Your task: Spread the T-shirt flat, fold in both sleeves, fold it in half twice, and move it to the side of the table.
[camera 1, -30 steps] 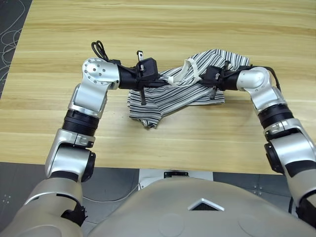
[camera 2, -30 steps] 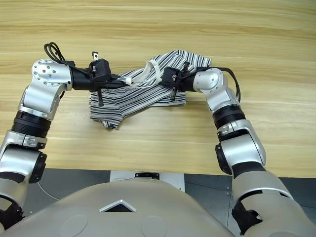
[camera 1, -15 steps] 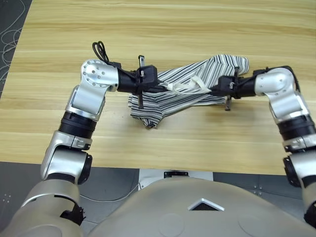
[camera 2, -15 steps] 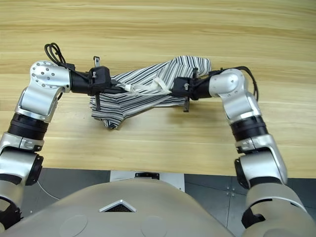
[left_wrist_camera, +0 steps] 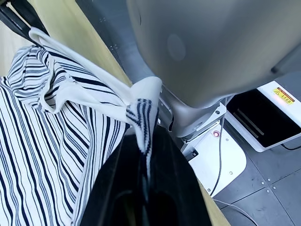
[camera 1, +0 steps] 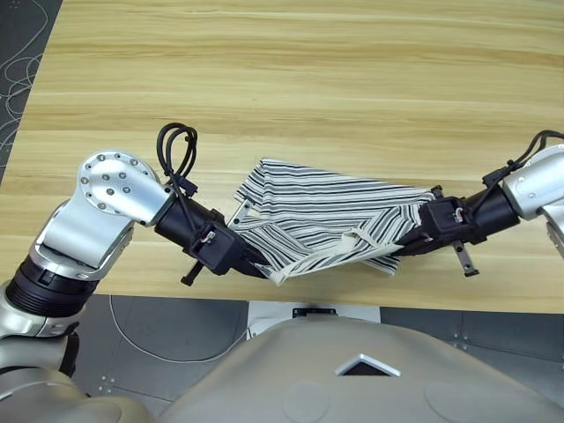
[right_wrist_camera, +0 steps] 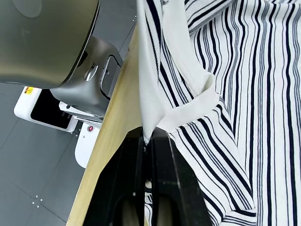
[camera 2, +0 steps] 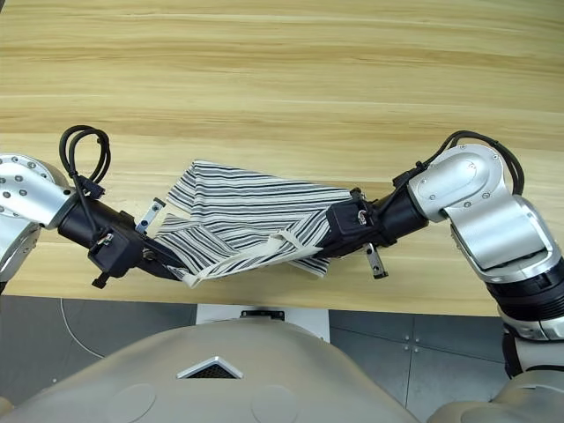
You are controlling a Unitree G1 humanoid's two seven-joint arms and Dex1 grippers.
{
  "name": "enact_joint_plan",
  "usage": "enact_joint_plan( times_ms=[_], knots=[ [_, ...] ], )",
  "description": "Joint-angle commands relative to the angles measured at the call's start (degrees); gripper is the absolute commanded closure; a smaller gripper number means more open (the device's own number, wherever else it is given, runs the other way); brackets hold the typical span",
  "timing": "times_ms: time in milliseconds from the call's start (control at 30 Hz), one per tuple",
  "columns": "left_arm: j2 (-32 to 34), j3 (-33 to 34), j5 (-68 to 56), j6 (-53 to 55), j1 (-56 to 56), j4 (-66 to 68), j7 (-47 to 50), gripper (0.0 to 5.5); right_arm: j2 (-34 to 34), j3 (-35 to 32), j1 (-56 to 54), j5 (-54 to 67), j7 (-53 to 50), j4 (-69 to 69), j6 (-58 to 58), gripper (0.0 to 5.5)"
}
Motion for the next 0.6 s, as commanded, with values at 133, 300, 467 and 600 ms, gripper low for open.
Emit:
enact_joint_plan(
  times_ms=[133,300,467,600],
  knots=[
    [-11.3,1.1,10.2,2.4,-12.2,14.0,15.3,5.40,13.5,-0.1,-12.3,-7.1,-17.5,14.1,-2.1,5.38],
    [-22.8,1.3,23.3,4.4,-25.4,38.8,36.4,5.40,22.7,0.5,-19.5,-13.4,-29.8,26.6,-8.0,5.38],
    [-29.8,1.9,29.7,-4.1,-35.2,59.3,48.4,5.40,29.2,3.0,-25.4,-22.4,-41.4,42.5,-17.5,5.38],
    [-33.9,-0.3,37.7,-13.4,-42.9,77.8,60.8,5.40,32.0,7.3,-30.8,-33.7,-54.3,55.7,-28.2,5.38]
  ],
)
